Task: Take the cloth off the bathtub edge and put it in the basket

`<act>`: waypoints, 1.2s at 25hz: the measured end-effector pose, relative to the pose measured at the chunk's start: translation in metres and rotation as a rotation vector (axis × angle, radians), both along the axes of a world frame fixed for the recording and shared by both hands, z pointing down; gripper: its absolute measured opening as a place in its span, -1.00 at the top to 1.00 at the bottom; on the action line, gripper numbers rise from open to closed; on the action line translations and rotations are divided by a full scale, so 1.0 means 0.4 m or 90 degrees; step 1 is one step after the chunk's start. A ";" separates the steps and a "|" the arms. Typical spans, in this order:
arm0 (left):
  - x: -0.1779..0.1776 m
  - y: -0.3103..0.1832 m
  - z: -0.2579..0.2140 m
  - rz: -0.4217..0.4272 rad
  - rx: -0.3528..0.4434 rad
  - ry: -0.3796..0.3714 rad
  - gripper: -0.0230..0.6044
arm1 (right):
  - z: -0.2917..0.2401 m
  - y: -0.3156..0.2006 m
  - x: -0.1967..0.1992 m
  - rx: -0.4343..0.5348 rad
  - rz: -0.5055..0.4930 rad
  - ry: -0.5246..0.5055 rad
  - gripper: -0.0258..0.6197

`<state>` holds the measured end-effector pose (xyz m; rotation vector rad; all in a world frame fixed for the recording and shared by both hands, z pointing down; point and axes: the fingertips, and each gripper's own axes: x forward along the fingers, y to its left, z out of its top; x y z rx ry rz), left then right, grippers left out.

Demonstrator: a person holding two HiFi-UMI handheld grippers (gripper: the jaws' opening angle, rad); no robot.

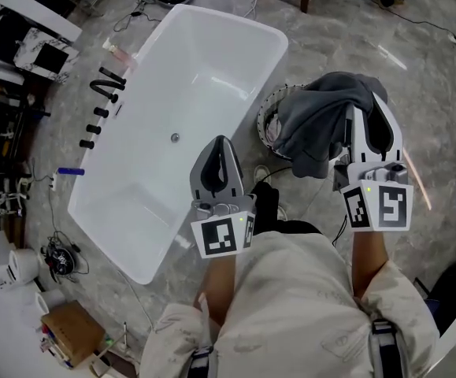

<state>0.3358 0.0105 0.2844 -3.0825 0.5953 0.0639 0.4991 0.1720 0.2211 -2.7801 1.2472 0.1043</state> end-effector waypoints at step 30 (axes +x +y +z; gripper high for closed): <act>0.473 -0.224 0.293 0.165 -0.073 -0.114 0.92 | 0.614 -0.247 0.290 -0.257 0.069 -0.197 0.77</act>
